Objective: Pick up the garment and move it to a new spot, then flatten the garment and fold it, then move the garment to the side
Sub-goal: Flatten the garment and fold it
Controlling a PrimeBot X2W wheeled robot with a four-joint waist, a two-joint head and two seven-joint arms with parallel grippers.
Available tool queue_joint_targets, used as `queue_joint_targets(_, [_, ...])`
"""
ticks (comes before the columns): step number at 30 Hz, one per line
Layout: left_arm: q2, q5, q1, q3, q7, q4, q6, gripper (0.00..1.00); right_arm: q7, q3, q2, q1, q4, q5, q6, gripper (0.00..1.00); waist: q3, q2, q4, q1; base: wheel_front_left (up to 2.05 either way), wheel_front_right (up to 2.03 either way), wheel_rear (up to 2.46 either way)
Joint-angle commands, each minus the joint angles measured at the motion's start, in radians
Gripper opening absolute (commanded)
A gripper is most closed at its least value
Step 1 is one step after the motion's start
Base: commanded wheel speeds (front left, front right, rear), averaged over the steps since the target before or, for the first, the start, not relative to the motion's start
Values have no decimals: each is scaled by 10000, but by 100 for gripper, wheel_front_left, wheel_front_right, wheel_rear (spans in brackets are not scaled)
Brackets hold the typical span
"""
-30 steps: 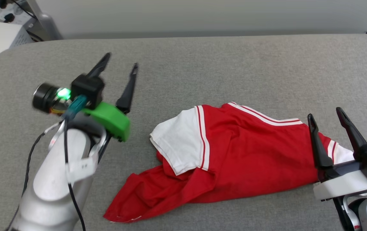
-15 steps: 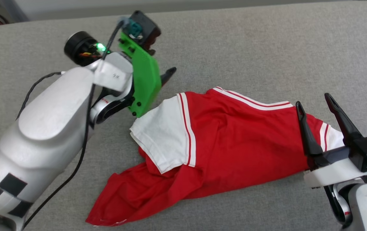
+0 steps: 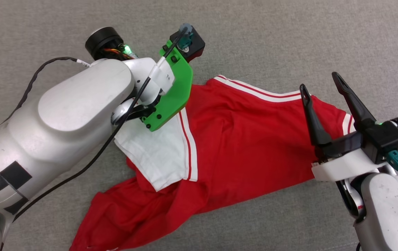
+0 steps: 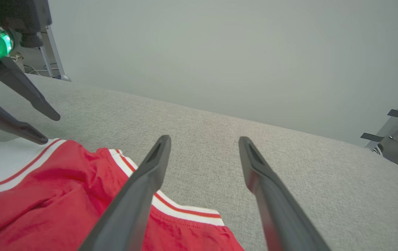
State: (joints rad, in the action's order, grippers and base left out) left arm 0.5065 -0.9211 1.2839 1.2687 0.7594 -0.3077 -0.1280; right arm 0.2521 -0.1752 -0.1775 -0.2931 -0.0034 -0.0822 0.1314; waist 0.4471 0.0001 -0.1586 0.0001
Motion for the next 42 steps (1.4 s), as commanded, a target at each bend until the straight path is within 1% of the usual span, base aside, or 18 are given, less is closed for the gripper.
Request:
queue_joint_targets(1, [122,-14,54,62,59,-89,-26,100,82,-68,55,-226,37,41,-7,100,424,-1,-371,-1,0,0,0])
queue_joint_targets(3, [205,31,-122,99,178,-164,-26,100,88,-137,68,-367,94,43,-7,100,558,-1,-445,-1,0,0,0])
queue_joint_targets(9, [429,675,-1124,112,1139,271,-26,100,94,-150,70,-633,78,54,-7,100,763,-1,-488,-1,0,0,0])
queue_joint_targets(10, [471,738,-1245,112,1280,384,-26,64,94,-134,58,-657,85,58,-7,100,761,-1,-463,-1,0,0,0])
queue_joint_targets(11, [500,797,-1321,113,1357,502,-26,0,95,-123,47,-680,87,65,-7,100,749,-1,-440,-1,0,0,0])
queue_joint_targets(13, [535,796,-1413,113,1315,701,-26,0,95,-69,29,-701,81,100,-7,100,672,-1,-344,-1,0,0,0])
queue_joint_targets(19, [760,1043,-1053,114,257,1058,-26,0,96,62,-29,-517,48,181,-7,100,219,-1,7,-1,0,0,0])
queue_joint_targets(22, [1001,1221,-681,114,-218,1142,-26,0,96,231,1,-288,30,173,-7,100,-43,-1,201,-1,0,0,0])
queue_joint_targets(24, [1195,1398,-450,114,-336,1189,-27,0,96,285,33,-151,34,165,-7,100,-169,-1,278,-1,0,0,0])
queue_joint_targets(27, [1444,1325,-62,115,-515,1118,-27,0,96,294,69,-47,20,138,-7,100,-241,-1,302,-1,0,0,0])
queue_joint_targets(30, [1616,1348,433,115,-667,960,-27,0,96,262,121,-54,-35,119,-7,100,-207,-1,200,-1,0,0,0])
queue_joint_targets(34, [1651,1646,951,115,-704,685,-27,0,97,217,181,-136,-111,76,-7,100,4,-1,-72,-1,0,0,0])
queue_joint_targets(38, [1475,2174,1040,115,-1005,118,-27,0,97,208,361,-209,-172,55,-7,100,285,-1,-401,-1,0,0,0])
queue_joint_targets(42, [1181,2177,649,115,-1547,-727,-27,0,97,173,547,-283,-216,44,-7,100,553,-1,-694,-1,0,0,0])
